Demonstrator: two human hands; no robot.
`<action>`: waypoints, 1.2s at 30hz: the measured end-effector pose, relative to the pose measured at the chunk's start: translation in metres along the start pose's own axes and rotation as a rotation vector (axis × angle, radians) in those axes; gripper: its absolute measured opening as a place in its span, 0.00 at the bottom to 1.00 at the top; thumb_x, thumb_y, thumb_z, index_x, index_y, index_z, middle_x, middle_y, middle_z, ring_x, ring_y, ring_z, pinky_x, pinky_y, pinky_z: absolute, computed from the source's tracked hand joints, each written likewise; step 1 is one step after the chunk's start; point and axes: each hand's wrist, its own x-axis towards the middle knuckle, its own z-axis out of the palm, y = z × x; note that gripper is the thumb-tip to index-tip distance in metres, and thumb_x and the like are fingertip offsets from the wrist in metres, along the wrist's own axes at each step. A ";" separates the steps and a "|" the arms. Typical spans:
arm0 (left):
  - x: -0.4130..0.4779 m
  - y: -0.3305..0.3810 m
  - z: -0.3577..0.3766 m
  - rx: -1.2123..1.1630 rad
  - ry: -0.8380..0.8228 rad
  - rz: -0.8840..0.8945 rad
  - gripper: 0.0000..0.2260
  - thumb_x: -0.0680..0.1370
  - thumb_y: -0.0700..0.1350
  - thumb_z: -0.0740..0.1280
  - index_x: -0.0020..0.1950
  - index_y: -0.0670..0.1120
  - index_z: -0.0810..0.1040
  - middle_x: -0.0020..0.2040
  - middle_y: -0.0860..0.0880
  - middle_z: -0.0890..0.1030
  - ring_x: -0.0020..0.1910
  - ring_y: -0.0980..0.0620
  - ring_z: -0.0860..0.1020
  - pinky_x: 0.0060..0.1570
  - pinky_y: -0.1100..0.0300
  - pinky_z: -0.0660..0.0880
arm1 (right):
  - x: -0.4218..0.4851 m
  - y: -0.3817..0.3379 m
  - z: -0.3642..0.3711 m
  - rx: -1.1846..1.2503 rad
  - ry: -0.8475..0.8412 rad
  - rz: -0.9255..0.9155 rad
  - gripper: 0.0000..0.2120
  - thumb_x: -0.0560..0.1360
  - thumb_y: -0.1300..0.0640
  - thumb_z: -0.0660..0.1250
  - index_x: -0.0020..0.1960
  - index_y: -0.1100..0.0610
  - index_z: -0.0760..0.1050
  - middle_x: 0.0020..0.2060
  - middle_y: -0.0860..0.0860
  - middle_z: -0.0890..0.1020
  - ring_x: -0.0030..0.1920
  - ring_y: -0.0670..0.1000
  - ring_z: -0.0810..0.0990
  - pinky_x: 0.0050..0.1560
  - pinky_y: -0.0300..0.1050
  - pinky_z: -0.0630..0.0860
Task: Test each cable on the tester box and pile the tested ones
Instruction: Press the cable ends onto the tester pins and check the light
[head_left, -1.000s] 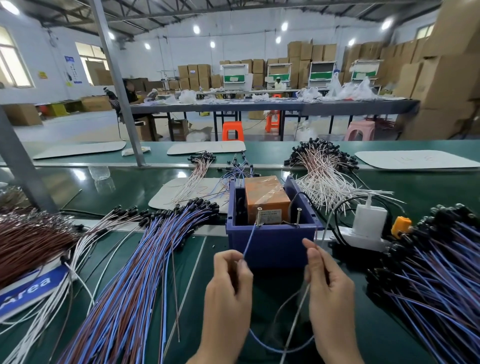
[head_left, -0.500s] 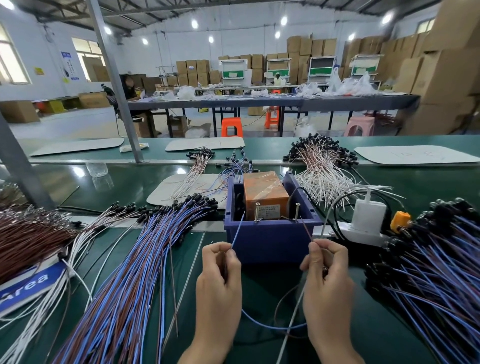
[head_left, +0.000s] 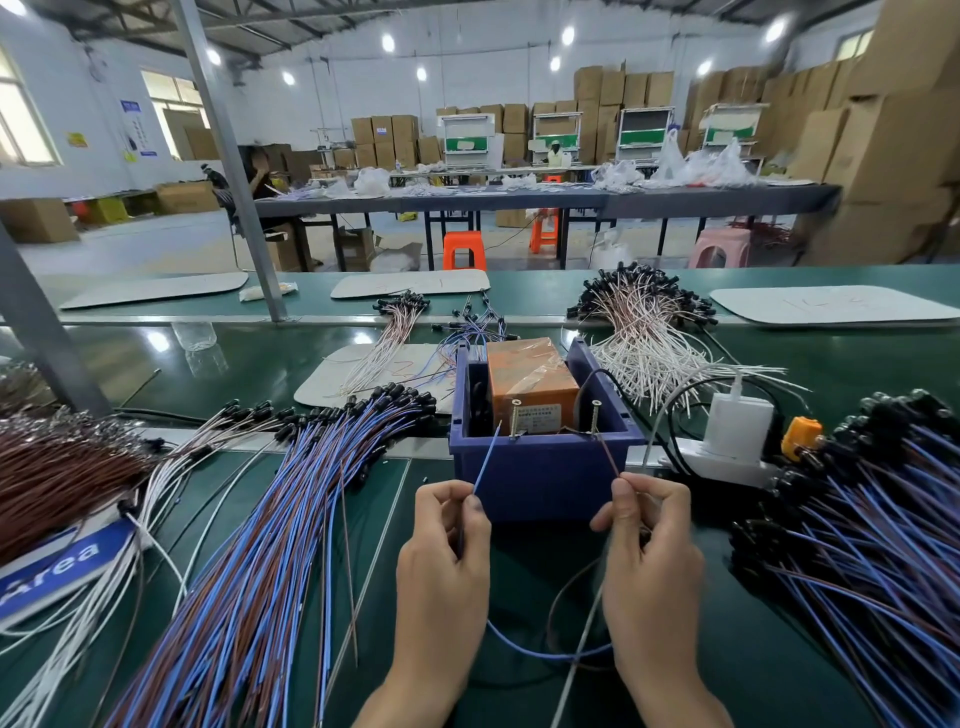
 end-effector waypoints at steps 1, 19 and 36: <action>0.000 0.000 0.000 0.000 -0.002 0.000 0.05 0.82 0.51 0.61 0.49 0.62 0.71 0.38 0.54 0.79 0.30 0.59 0.73 0.29 0.60 0.71 | 0.000 0.000 0.000 -0.005 0.003 0.000 0.03 0.82 0.45 0.56 0.50 0.41 0.68 0.42 0.40 0.81 0.31 0.47 0.78 0.28 0.30 0.68; -0.001 0.001 0.001 0.020 0.004 0.003 0.04 0.82 0.49 0.62 0.50 0.58 0.71 0.39 0.52 0.80 0.32 0.52 0.76 0.34 0.53 0.73 | 0.001 -0.001 -0.001 -0.003 0.010 -0.005 0.04 0.82 0.45 0.56 0.50 0.42 0.68 0.40 0.40 0.81 0.30 0.46 0.77 0.27 0.30 0.67; -0.002 0.001 0.001 0.002 -0.012 0.021 0.03 0.81 0.50 0.63 0.49 0.59 0.72 0.40 0.56 0.81 0.37 0.52 0.79 0.35 0.60 0.75 | 0.001 -0.001 0.000 -0.021 0.001 0.020 0.05 0.80 0.44 0.57 0.51 0.43 0.69 0.35 0.44 0.81 0.31 0.44 0.79 0.27 0.30 0.68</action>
